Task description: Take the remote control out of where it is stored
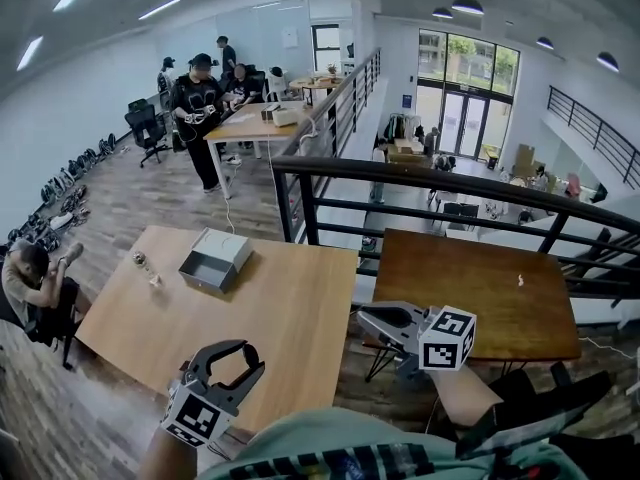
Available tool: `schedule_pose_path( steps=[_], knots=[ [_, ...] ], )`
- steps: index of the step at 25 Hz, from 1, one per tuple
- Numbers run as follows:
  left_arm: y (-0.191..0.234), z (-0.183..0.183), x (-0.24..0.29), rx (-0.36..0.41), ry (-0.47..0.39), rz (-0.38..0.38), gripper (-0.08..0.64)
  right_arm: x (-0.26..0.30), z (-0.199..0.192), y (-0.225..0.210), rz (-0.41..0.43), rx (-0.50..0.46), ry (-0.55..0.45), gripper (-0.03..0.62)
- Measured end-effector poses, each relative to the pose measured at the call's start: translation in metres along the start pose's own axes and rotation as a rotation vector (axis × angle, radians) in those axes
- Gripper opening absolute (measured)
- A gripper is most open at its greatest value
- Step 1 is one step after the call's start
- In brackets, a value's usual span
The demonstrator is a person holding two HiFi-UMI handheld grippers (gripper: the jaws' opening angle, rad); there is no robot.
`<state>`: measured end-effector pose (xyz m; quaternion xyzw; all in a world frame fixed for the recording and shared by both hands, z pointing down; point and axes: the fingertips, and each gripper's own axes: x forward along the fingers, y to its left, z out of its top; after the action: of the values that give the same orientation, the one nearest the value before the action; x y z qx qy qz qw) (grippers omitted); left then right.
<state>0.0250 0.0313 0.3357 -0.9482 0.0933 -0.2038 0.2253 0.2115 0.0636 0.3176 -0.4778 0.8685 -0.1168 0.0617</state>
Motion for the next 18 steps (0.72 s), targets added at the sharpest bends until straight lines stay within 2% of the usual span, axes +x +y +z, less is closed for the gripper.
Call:
schedule_pose_path(
  steps=[10,14,18],
  knots=[
    [0.004,-0.024,0.007,0.002,0.056,0.013,0.184,0.002,-0.018,0.000,0.024,0.001,0.017,-0.006],
    [0.020,-0.050,0.011,0.034,0.170,0.038,0.184,0.010,-0.023,-0.007,0.066,-0.014,0.023,-0.006],
    [0.052,-0.059,-0.001,0.039,0.275,0.102,0.184,0.023,-0.011,-0.014,0.110,-0.015,0.026,-0.006]
  ],
)
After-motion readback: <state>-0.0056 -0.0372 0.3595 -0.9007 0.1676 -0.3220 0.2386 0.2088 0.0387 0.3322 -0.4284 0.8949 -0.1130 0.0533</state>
